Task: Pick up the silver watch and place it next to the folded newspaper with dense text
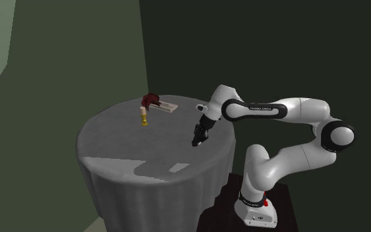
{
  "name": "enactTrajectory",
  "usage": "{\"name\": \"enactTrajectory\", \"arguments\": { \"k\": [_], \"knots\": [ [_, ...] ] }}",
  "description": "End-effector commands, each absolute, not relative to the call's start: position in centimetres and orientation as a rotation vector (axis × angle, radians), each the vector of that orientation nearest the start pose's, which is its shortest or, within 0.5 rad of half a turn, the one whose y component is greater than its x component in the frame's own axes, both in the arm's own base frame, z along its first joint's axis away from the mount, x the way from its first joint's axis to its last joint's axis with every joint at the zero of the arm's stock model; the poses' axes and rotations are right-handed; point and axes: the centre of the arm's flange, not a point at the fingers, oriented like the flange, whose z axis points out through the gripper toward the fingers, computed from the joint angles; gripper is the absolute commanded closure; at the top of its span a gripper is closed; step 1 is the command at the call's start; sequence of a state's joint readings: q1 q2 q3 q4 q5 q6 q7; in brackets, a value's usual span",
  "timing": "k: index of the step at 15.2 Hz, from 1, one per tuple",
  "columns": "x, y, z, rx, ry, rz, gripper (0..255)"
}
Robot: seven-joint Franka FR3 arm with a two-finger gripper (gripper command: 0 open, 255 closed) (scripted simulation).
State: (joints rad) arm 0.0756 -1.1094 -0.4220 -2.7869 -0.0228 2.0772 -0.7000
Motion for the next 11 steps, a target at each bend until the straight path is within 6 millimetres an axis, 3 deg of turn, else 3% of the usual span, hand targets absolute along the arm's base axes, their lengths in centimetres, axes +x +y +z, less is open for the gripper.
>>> {"name": "enactTrajectory", "arguments": {
  "k": [1, 7, 11],
  "knots": [
    [26.4, -10.0, 50.1, -2.789, -0.736, -0.690, 255],
    [26.4, -10.0, 50.1, -2.789, -0.736, -0.690, 255],
    [26.4, -10.0, 52.2, -2.789, -0.736, -0.691, 255]
  ]
}}
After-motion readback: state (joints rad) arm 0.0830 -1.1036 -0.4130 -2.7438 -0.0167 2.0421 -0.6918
